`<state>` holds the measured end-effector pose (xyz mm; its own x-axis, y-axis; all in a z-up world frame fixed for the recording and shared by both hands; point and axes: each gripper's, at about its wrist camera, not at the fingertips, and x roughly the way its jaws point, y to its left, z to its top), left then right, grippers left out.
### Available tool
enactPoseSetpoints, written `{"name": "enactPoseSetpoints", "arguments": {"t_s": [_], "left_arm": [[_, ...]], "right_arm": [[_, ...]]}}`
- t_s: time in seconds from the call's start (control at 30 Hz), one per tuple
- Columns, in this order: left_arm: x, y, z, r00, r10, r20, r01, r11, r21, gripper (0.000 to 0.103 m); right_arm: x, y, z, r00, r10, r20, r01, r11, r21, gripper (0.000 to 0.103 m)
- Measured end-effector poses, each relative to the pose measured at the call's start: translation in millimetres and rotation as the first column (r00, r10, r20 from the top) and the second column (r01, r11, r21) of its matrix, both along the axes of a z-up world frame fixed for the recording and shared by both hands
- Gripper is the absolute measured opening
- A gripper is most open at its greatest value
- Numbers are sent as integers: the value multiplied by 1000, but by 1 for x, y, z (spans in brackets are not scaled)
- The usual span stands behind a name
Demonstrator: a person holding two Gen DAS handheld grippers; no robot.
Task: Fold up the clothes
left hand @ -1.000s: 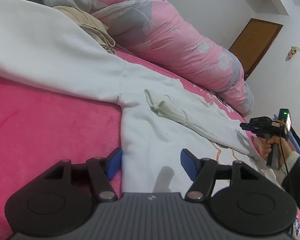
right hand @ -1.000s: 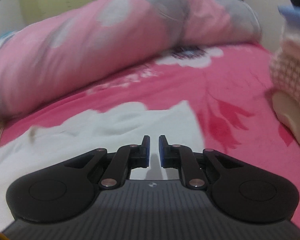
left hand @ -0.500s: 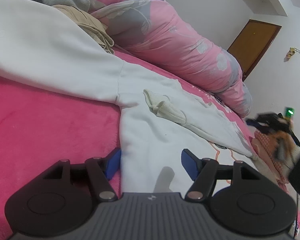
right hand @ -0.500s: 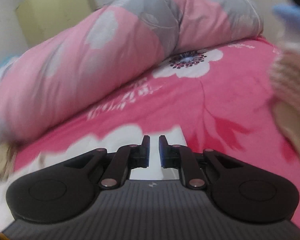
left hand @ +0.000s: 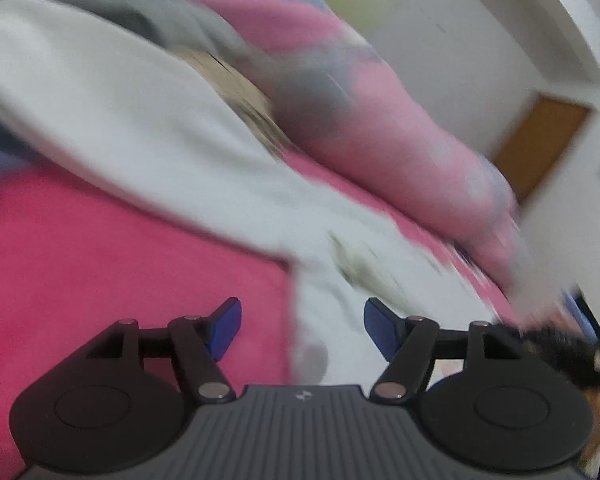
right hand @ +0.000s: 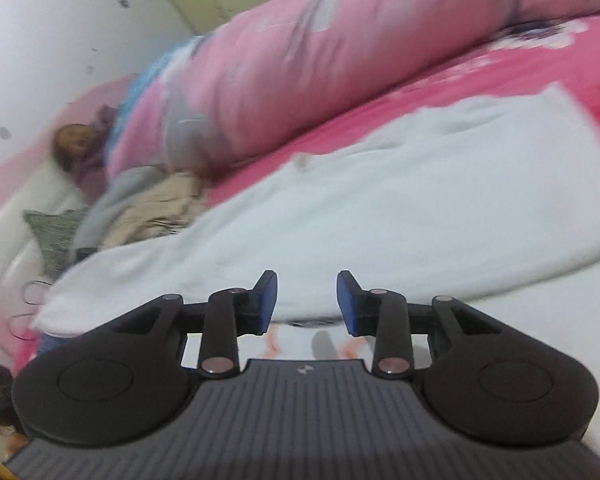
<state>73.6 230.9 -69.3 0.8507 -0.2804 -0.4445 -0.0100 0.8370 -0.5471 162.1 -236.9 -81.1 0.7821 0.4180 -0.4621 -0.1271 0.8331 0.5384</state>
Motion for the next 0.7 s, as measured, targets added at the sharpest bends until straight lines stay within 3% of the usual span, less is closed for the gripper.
{"name": "enactPoseSetpoints", "arguments": {"t_s": [0.07,0.1,0.17,0.23,0.33,0.47,0.53,0.6,0.7], "left_arm": [[-11,28,8,990,138,7,-138,990,14,70],[-15,45,13,976,219,5,-219,975,28,70],[-17,78,22,937,350,-7,-349,936,40,70],[-10,110,27,899,438,-28,-437,899,36,70],[8,144,27,848,522,-88,-522,852,23,69],[20,168,24,788,605,-114,-612,790,-33,63],[22,165,26,760,638,-123,-643,766,-2,50],[23,161,28,729,671,-134,-673,739,40,30],[24,156,31,697,704,-139,-700,709,79,20]], "right_arm": [[10,11,-16,1000,7,28,-6,999,-35,45],[12,18,-26,999,9,44,-4,994,-109,47],[12,14,-32,998,26,54,-22,996,-87,50],[10,4,-36,996,48,81,-47,999,-16,61],[12,-15,-50,996,41,73,-50,990,132,60],[11,-19,-52,996,43,82,-55,986,159,60],[9,-19,-51,995,44,87,-59,983,175,61],[8,-21,-52,995,45,92,-63,977,204,61],[8,-25,-54,994,44,97,-66,970,235,61]]}}
